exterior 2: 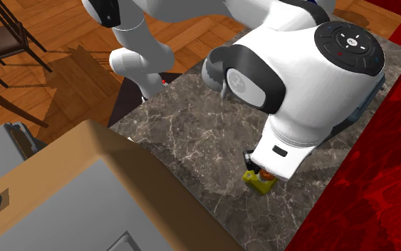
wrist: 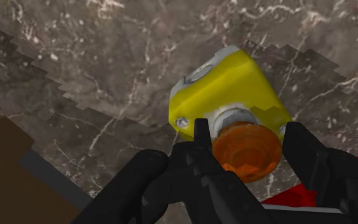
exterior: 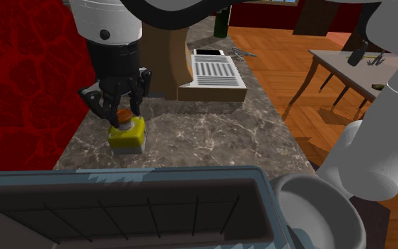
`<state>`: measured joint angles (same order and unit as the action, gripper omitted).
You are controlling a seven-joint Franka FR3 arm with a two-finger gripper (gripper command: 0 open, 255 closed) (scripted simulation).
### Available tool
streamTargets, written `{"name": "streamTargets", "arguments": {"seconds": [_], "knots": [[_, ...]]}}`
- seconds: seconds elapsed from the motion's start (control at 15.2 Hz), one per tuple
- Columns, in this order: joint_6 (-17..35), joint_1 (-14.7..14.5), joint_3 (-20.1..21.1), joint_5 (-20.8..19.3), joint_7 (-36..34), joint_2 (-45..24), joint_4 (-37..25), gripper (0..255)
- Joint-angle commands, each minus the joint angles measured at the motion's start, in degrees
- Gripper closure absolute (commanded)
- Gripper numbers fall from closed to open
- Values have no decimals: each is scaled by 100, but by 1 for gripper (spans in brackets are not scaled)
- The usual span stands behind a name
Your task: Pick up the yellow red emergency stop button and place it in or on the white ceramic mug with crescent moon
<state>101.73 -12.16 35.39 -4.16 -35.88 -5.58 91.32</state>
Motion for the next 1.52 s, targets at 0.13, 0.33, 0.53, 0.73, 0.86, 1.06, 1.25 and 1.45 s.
{"name": "streamTargets", "arguments": {"seconds": [0.13,0.33,0.53,0.73,0.86,1.06,1.25,1.45], "knots": [[-161,-6,6,14,8,-12,-124,255],[-411,-32,17,-22,-10,-70,-420,255],[-667,-65,30,-68,-33,-144,-737,255],[-933,-110,46,-128,-62,-239,-1079,255],[-1117,-148,57,-177,-85,-315,-1324,255],[-1405,-220,77,-266,-124,-449,-1722,255],[-1712,-316,97,-377,-169,-613,-2163,255],[-2045,-447,116,-516,-218,-813,-2663,255]]}}
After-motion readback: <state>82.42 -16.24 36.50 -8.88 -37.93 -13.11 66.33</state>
